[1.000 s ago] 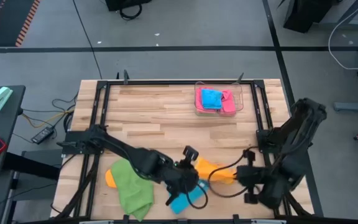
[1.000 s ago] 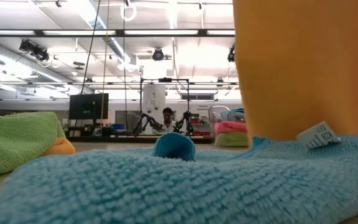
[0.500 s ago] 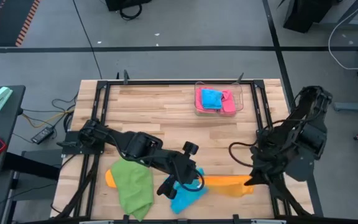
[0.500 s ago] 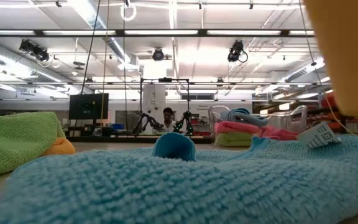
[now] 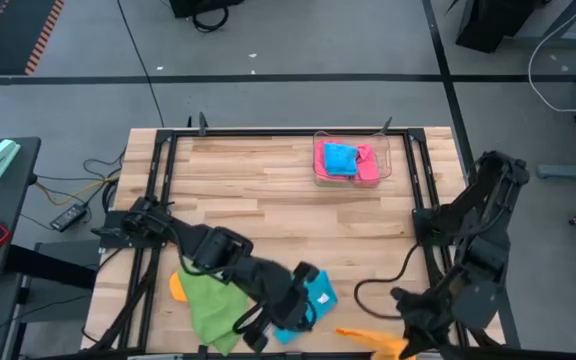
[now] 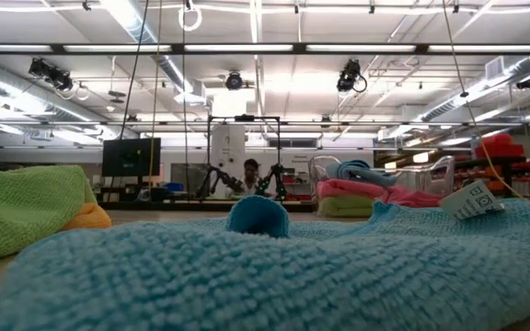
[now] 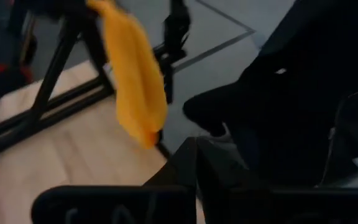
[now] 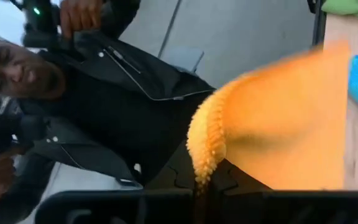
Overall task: Fold microfiber towels
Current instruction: Fold the right yellow towel
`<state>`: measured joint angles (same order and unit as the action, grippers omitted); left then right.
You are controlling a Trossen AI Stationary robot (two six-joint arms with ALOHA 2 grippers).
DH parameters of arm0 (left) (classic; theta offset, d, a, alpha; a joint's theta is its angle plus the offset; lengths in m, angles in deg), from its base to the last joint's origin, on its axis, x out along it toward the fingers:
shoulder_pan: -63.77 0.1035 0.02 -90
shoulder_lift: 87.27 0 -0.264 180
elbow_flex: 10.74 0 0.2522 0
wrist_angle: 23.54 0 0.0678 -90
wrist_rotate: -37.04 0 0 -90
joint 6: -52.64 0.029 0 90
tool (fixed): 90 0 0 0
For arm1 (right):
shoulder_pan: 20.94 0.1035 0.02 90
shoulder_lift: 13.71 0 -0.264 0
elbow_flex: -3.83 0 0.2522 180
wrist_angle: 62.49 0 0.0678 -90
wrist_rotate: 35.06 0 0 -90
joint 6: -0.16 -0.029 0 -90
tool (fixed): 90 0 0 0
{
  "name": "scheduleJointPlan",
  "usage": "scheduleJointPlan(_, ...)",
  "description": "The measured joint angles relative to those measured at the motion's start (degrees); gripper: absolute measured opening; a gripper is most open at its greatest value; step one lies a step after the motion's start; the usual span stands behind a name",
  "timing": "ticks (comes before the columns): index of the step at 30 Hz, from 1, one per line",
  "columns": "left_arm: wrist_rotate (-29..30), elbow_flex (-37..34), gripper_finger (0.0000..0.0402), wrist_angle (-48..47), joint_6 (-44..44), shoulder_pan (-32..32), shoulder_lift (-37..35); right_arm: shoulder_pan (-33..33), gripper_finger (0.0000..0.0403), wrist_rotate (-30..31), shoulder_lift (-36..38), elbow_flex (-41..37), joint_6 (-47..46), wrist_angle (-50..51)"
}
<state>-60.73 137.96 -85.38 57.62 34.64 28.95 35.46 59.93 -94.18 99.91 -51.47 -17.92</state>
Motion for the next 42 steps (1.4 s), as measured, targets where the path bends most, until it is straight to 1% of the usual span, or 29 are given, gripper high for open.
scheduleJointPlan(3, -0.1, -0.07, 0.0008, 0.13, 0.14, -1.29, 0.02, -0.03, 0.0006, 0.35, -1.62, 0.0, 0.39, -0.86)
scheduleJointPlan(5, 0.93, -1.78, 0.0014, 0.65, 0.16, -1.75, -0.09, -0.26, 0.0006, 0.38, -2.43, 0.0, 0.21, -0.73)
scheduleJointPlan(8, 6.28, -6.68, 0.0043, 0.92, 0.14, -1.66, -0.01, -0.39, 0.0006, 0.46, -3.02, 0.0, 0.23, 0.06)
scheduleJointPlan(11, 9.75, -13.27, 0.0081, 3.1, 1.88, -1.57, 0.13, -0.39, 0.0006, 0.44, -2.9, 0.0, 0.25, 0.38)
scheduleJointPlan(13, 12.71, -17.58, 0.0103, 6.43, 4.12, -1.77, 0.13, -0.39, 0.0006, 0.42, -2.76, 0.0, 0.28, 0.41)
scheduleJointPlan(15, 16.04, -21.5, 0.0118, 12.08, 6.97, -2.13, 0.13, -0.39, 0.0006, 0.03, -2.63, 0.0, 0.36, 0.5)
scheduleJointPlan(18, 22.67, -25.98, 0.0127, 19.58, 12.75, -2.72, 0.15, -0.39, 0.0006, -0.06, -2.56, 0.02, -0.75, 1.75)
scheduleJointPlan(20, 25.25, -27.97, 0.013, 23.75, 16.42, -2.97, 0.15, -0.42, 0.0006, 0.08, -2.56, 0.02, -1.61, 3.12)
scheduleJointPlan(21, 25.78, -28.53, 0.0131, 25.02, 16.91, -2.93, 0.15, -0.59, 0.0006, 0.3, -2.56, 0.02, -2.08, 3.7)
scheduleJointPlan(23, 25.81, -28.89, 0.0133, 26.37, 15.69, -2.44, 0.15, -1.15, 0.0006, 0.53, -2.56, 0.02, -2.24, 3.87)
scheduleJointPlan(25, 24.11, -29.6, 0.0139, 28.63, 11.18, -1.43, 0.13, -1.7, 0.0006, 0.99, -2.56, 0.02, -2.17, 3.86)
scheduleJointPlan(29, 14.06, -32.01, 0.0164, 29.97, 2.97, 1.37, 0.15, -2.78, 0.0006, 0.99, -2.56, 0.02, -1.55, 3.88)
scheduleJointPlan(31, 10.41, -32.94, 0.0183, 30.52, 1.03, 2.5, 0.15, -2.99, 0.0006, 0.97, -2.56, 0.02, -0.87, 3.8)
scheduleJointPlan(33, 8.18, -33.26, 0.0206, 30.37, 0.15, 3.04, 0.15, -3.08, 0.0006, 0.97, -2.56, 0.02, -0.68, 3.84)
scheduleJointPlan(35, 8.0, -33.27, 0.0231, 30.48, 0.58, 2.91, 0.15, -3.08, 0.0006, 0.95, -2.56, 0.0, -0.67, 3.82)
scheduleJointPlan(36, 8.88, -33.27, 0.0242, 30.82, 1.25, 2.77, 0.15, -3.08, 0.0006, 0.97, -2.56, 0.02, -0.64, 3.84)
scheduleJointPlan(38, 12.8, -33.27, 0.0258, 31.29, 1.65, 2.46, 0.15, -3.13, 0.0006, 0.97, -2.56, 0.02, -0.43, 3.84)
scheduleJointPlan(39, 14.0, -33.27, 0.0263, 31.58, 1.69, 2.38, 0.15, -3.13, 0.0006, 0.97, -2.56, 0.02, -0.43, 3.84)
scheduleJointPlan(42, 15.1, -33.24, 0.0266, 32.61, 1.13, 2.6, 0.13, -3.1, 0.0006, 0.97, -2.56, 0.02, -0.43, 3.83)
